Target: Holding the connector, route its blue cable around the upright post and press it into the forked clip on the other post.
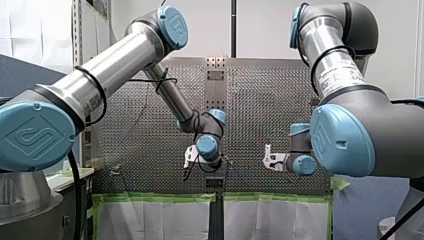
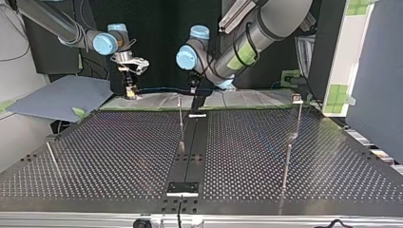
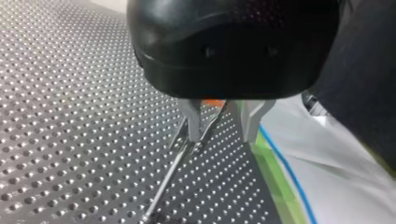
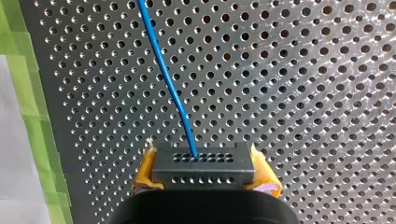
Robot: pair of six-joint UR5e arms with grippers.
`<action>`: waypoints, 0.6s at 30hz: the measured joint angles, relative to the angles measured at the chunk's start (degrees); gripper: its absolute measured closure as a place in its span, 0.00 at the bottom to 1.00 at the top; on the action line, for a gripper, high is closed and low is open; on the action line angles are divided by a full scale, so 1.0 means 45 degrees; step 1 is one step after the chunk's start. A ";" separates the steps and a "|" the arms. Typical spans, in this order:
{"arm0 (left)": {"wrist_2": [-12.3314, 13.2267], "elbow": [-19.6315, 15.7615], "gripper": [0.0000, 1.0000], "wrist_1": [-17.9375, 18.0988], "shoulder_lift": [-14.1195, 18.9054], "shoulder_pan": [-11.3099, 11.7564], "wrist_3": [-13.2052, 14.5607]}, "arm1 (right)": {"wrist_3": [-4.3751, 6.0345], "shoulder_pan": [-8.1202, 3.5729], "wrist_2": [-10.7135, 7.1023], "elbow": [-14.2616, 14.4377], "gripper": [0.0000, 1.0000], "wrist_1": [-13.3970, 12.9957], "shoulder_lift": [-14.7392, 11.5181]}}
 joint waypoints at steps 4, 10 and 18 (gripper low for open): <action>0.0216 -0.0160 0.56 -0.0112 0.0007 -0.0002 -0.0036 | -0.0001 0.0016 -0.0001 -0.0001 1.00 0.0006 -0.0001; 0.0346 -0.0204 0.49 -0.0535 -0.0079 0.0150 -0.0073 | -0.0001 0.0047 -0.0001 -0.0002 1.00 0.0021 -0.0002; 0.0515 -0.0147 0.47 -0.0501 -0.0218 0.0399 -0.0354 | -0.0001 0.0113 0.0000 -0.0004 1.00 0.0033 -0.0002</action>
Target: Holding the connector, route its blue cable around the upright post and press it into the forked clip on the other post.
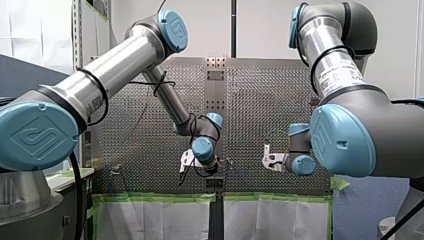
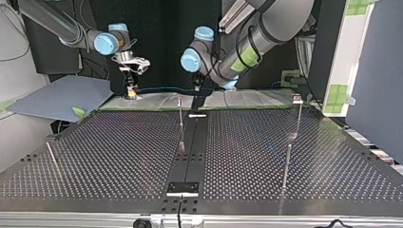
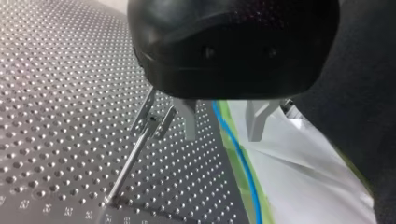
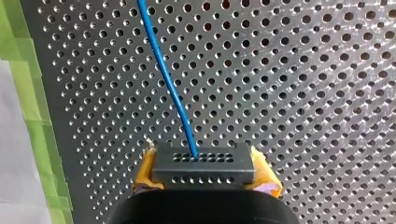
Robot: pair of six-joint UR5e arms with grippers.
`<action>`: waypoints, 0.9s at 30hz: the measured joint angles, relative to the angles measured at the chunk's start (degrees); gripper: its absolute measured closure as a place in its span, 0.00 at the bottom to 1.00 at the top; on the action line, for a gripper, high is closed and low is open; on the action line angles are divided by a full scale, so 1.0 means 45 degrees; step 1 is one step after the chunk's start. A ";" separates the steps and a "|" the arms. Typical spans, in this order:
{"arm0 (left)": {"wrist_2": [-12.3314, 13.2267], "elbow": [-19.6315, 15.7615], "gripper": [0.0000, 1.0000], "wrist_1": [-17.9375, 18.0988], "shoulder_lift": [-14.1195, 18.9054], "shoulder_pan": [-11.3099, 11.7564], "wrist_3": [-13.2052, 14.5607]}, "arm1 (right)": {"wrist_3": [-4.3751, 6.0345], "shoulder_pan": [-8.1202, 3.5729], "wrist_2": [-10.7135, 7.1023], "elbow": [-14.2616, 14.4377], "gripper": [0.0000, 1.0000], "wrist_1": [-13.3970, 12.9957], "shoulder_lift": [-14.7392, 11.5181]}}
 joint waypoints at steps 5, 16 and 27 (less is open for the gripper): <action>0.0211 0.0052 0.47 0.0036 -0.0014 0.0162 -0.0184 | 0.0000 0.0023 0.0000 -0.0001 1.00 0.0012 0.0000; 0.1115 0.0110 0.47 -0.0219 -0.0137 0.0363 -0.0740 | 0.0000 0.0095 0.0001 -0.0001 1.00 0.0033 0.0002; 0.1294 0.0845 0.47 -0.0575 -0.0693 0.0588 -0.1061 | 0.0000 0.0158 -0.0001 -0.0009 1.00 0.0046 0.0000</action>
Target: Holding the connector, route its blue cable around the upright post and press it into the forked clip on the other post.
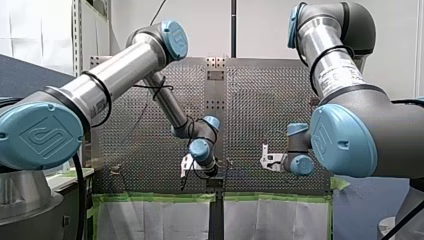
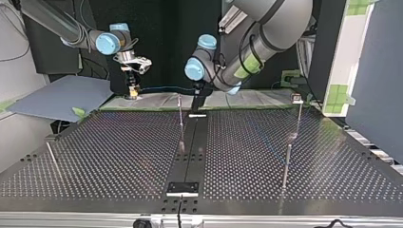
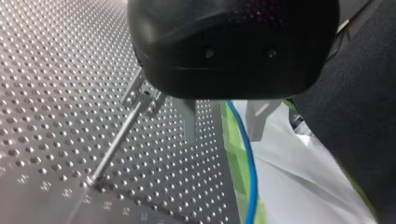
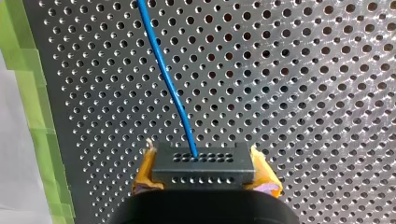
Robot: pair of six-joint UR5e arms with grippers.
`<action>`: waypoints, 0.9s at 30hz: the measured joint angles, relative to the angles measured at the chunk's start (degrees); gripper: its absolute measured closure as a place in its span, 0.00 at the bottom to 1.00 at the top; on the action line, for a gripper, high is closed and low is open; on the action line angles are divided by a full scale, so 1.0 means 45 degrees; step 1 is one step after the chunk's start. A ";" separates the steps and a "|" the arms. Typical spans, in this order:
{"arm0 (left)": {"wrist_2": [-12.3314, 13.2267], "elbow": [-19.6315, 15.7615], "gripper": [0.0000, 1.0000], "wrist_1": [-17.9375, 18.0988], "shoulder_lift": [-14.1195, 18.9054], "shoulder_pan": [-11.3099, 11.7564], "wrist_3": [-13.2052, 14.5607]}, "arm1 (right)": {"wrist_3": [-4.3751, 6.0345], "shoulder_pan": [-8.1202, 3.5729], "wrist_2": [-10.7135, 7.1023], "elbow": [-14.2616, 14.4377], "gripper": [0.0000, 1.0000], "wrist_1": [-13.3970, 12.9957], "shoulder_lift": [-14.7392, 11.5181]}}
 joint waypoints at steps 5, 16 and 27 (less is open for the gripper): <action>0.0002 0.0520 0.47 -0.0079 -0.0508 0.0032 -0.0091 | -0.0001 0.0010 0.0000 0.0004 1.00 -0.0001 0.0000; -0.0147 0.1366 0.47 0.0328 -0.1358 0.0106 -0.0413 | 0.0000 0.0053 0.0000 -0.0040 1.00 0.0040 0.0000; -0.1057 0.1511 0.96 0.0916 -0.1365 0.0074 -0.0312 | -0.0001 0.0061 -0.0019 -0.0065 1.00 0.0009 0.0000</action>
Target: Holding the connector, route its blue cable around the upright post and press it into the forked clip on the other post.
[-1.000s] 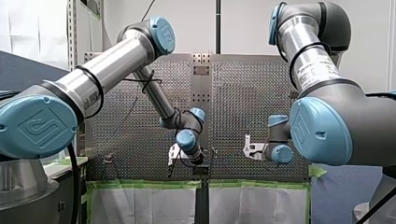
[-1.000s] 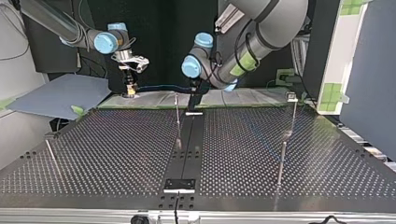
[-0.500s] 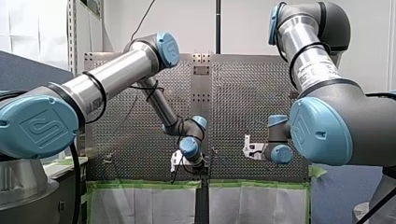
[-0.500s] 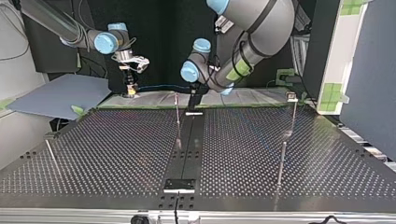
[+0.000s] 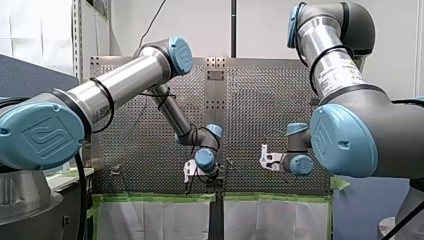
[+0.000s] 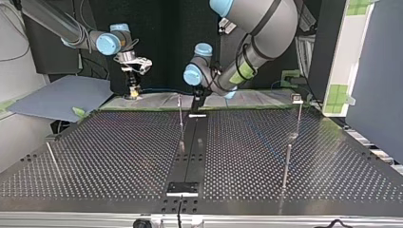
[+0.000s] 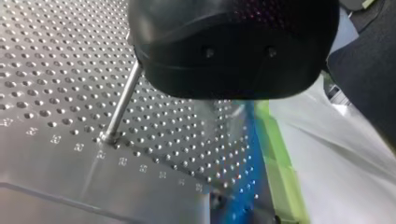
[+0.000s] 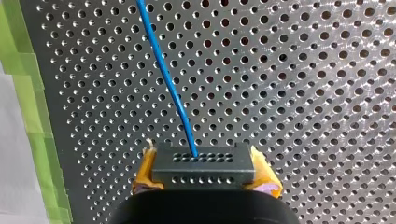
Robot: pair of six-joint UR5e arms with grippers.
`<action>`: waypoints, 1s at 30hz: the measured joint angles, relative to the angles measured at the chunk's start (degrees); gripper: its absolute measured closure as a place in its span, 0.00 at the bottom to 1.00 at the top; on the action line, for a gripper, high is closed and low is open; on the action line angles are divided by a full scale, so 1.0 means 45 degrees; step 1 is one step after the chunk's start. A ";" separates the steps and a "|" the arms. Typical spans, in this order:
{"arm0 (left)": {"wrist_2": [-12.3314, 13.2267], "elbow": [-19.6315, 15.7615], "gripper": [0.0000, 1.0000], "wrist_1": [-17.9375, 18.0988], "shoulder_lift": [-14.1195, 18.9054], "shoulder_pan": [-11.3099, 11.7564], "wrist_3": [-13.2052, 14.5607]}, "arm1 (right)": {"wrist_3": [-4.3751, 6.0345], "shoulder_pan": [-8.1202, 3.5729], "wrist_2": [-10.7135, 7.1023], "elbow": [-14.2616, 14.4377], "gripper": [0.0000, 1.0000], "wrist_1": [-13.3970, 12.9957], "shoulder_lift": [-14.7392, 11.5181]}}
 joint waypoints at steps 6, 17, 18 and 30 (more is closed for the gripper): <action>-0.0609 -0.0035 0.96 0.0237 0.0032 -0.0170 0.0233 | 0.0000 0.0010 -0.0001 -0.0003 1.00 0.0030 0.0000; -0.1843 -0.1070 0.96 0.1359 0.1055 -0.0649 0.0635 | 0.0010 -0.0006 -0.0001 -0.0002 1.00 0.0041 0.0000; -0.1950 -0.1174 0.96 0.1468 0.1139 -0.0693 0.0669 | 0.0012 -0.0018 -0.0001 -0.0002 1.00 0.0047 0.0000; -0.3215 -0.1825 0.96 0.2699 0.1316 -0.1522 0.1065 | 0.0131 -0.0171 0.0015 -0.0006 1.00 0.0049 0.0000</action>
